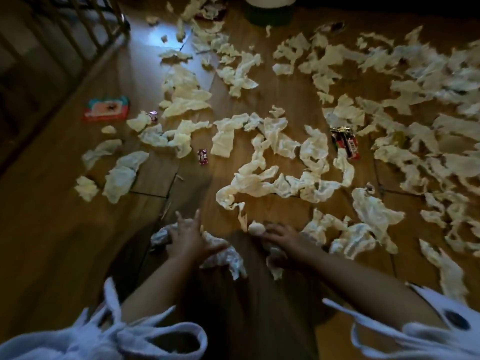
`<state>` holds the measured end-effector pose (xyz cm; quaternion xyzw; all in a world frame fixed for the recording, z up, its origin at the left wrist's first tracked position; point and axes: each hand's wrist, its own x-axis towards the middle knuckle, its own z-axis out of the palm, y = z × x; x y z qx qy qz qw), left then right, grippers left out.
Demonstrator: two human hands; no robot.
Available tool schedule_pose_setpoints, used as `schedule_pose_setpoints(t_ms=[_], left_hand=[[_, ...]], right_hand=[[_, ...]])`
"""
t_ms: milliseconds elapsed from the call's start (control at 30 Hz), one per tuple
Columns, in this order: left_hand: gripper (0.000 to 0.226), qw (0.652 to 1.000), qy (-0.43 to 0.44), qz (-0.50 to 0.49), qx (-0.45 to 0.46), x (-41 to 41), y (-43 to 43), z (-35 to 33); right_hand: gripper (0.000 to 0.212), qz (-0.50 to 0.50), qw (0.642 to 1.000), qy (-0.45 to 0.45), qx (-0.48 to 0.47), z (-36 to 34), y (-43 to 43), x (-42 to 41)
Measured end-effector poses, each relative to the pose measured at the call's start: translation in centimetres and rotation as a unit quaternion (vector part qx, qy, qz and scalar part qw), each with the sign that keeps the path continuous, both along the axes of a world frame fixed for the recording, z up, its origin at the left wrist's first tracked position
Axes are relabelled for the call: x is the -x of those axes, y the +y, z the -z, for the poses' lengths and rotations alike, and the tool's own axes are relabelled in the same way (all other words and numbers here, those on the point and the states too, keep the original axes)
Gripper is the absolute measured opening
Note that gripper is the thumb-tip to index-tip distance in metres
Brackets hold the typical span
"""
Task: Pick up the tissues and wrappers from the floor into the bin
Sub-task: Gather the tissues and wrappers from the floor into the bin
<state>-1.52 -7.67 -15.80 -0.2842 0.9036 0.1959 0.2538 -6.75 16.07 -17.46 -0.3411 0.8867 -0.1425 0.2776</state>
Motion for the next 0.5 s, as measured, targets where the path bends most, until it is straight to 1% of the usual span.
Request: schedule_pose_setpoints(t_ms=[67,133,167,233,300,333,367,400,433,500], left_hand=[[0.113,1.000,0.023,0.011,0.015,-0.6,0.8,0.5],[0.095,0.996,0.076,0.026,0.025,-1.0,1.6,1.1],[0.083,0.994,0.107,0.030,0.006,-1.0,1.8,1.6],[0.058,0.985,0.146,0.031,-0.083,-0.8,2.6,2.0],[0.036,0.971,0.169,0.039,-0.164,-0.8,3.5,2.1],[0.033,0.964,0.176,0.049,-0.190,-0.7,4.1,1.8],[0.034,0.957,0.191,0.059,-0.211,-0.6,4.7,1.5],[0.038,0.951,0.206,0.066,-0.223,-0.4,5.4,1.1],[0.043,0.945,0.226,0.071,-0.223,-0.1,6.1,0.9],[0.042,0.940,0.262,0.066,-0.206,0.8,7.3,-0.1]], right_hand=[[0.037,0.044,0.995,0.007,0.094,0.5,0.7,-0.9],[0.023,0.103,0.983,0.001,0.154,0.0,2.0,-1.6],[0.025,0.144,0.973,0.000,0.179,-0.4,2.8,-1.8],[0.040,0.259,0.942,0.022,0.213,-1.1,4.3,-1.8],[0.059,0.344,0.913,0.089,0.199,-1.7,6.1,-1.3],[0.063,0.358,0.912,0.120,0.163,-1.7,7.3,-1.0],[0.064,0.354,0.916,0.142,0.124,-1.8,8.4,-0.7],[0.063,0.345,0.924,0.142,0.084,-1.7,9.3,-0.3],[0.063,0.315,0.938,0.137,0.048,-1.3,10.1,0.0],[0.056,0.223,0.966,0.132,-0.006,-0.7,9.7,-0.3]])
